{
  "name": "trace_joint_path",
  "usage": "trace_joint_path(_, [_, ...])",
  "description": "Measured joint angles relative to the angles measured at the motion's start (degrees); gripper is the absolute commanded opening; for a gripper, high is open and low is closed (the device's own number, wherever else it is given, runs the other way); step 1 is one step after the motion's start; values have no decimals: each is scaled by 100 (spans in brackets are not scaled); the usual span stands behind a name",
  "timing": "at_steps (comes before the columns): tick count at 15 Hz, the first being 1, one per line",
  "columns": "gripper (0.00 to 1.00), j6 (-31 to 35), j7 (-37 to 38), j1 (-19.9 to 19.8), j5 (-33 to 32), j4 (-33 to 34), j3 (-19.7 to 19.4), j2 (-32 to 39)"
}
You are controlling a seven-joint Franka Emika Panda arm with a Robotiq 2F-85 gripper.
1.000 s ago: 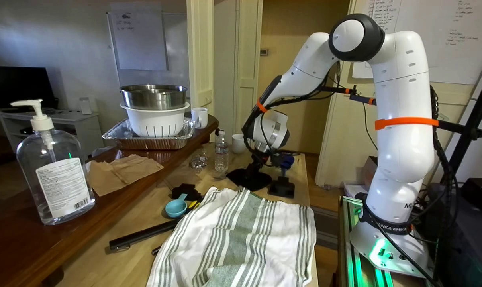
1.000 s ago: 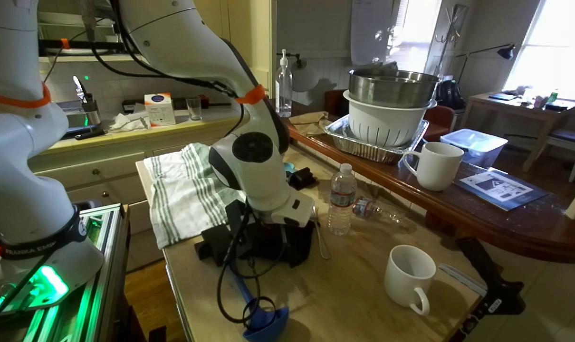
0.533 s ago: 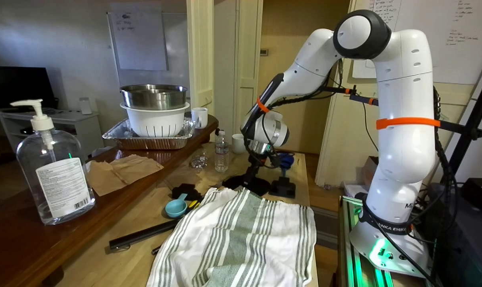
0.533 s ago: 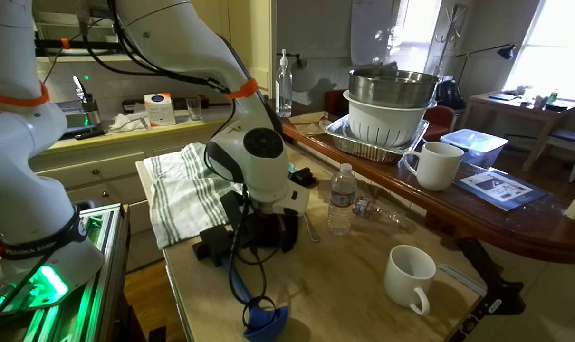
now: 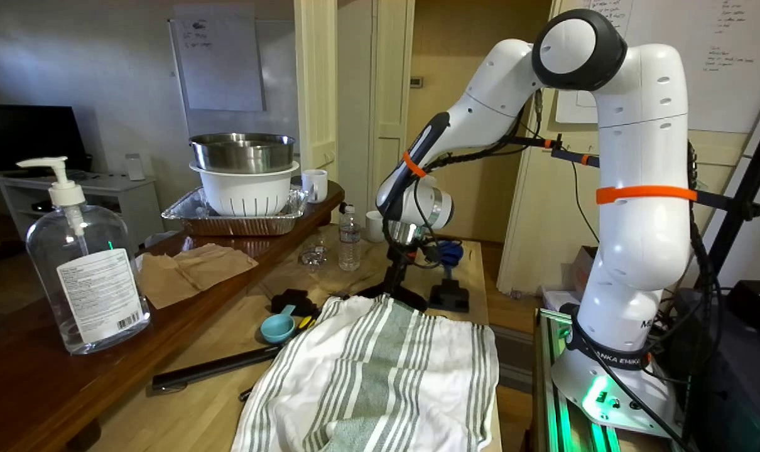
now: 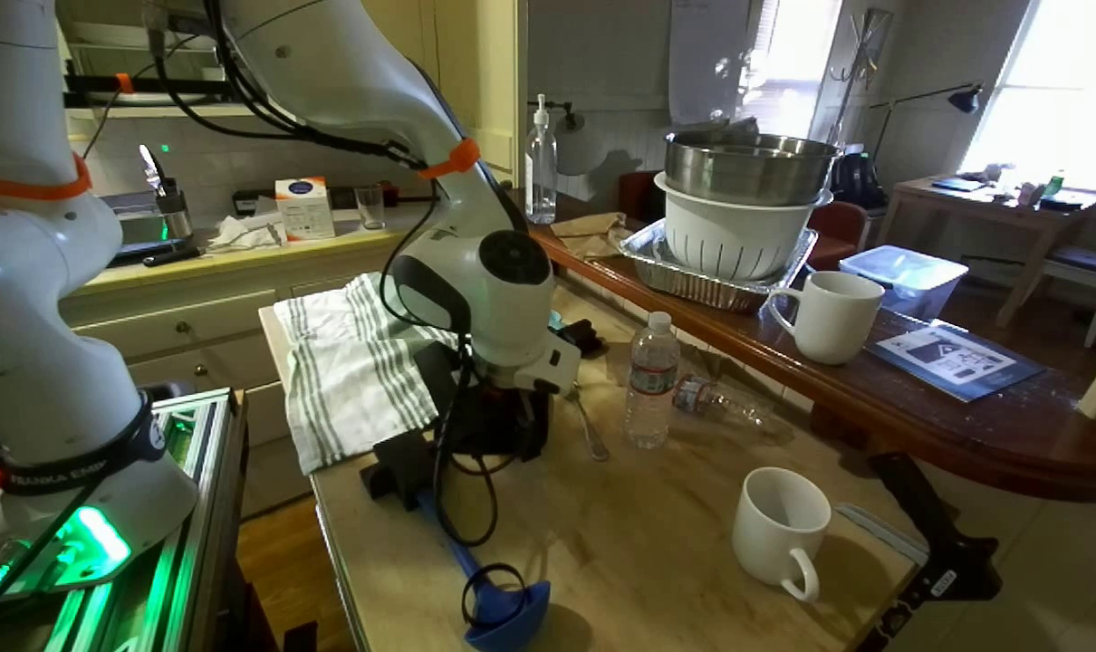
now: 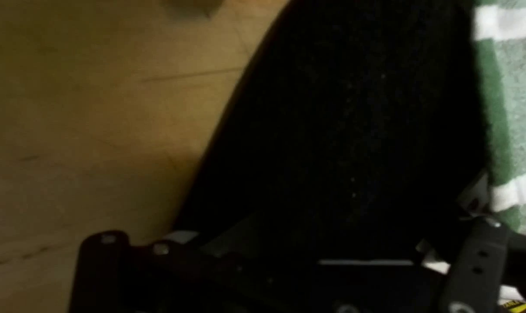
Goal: Move the black object to the left
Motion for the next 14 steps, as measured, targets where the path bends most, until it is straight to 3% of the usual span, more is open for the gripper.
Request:
trace_joint_path(9, [100,741,434,284,-90,-397,-18,-1201])
trace_joint_path(14, [100,436,1463,407,-1316,-698,-277,-2083])
